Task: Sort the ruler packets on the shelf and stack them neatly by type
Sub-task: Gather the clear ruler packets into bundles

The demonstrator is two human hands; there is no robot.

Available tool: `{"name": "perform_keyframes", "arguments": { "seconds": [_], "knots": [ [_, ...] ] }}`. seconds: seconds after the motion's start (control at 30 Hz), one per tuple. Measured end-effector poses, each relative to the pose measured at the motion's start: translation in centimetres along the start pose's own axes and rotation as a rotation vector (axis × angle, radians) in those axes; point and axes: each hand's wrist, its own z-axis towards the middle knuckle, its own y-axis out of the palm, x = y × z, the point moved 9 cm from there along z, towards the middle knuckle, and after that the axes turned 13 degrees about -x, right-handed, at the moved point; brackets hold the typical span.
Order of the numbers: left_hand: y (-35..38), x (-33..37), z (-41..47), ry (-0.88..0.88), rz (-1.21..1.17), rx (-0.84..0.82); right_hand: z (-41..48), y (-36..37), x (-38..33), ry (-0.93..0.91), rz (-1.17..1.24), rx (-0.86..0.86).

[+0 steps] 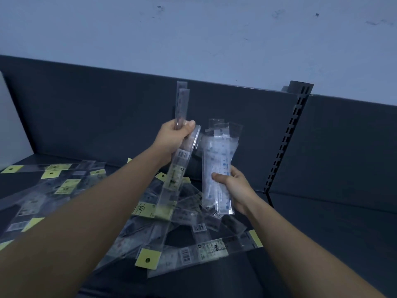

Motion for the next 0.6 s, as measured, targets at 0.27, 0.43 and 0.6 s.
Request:
{"name": "perform_keyframes", "arguments": {
  "seconds": [0.27, 0.43, 0.6],
  "knots": [
    [0.7, -4.0, -0.8, -0.252, 0.169, -0.145, 0.4, 1.0, 0.3, 0.033, 0.063, -0.068],
    [-0.6, -4.5, -0.3, -0.207, 0.599, -0.107, 0.3, 1.1, 1.0, 0.08, 0.053, -0.096],
    [2.8, -6.1, -1.6, -0.273, 0.852, -0.535, 0.2, 1.2, 1.8, 0.121, 0.024, -0.081]
  ]
}}
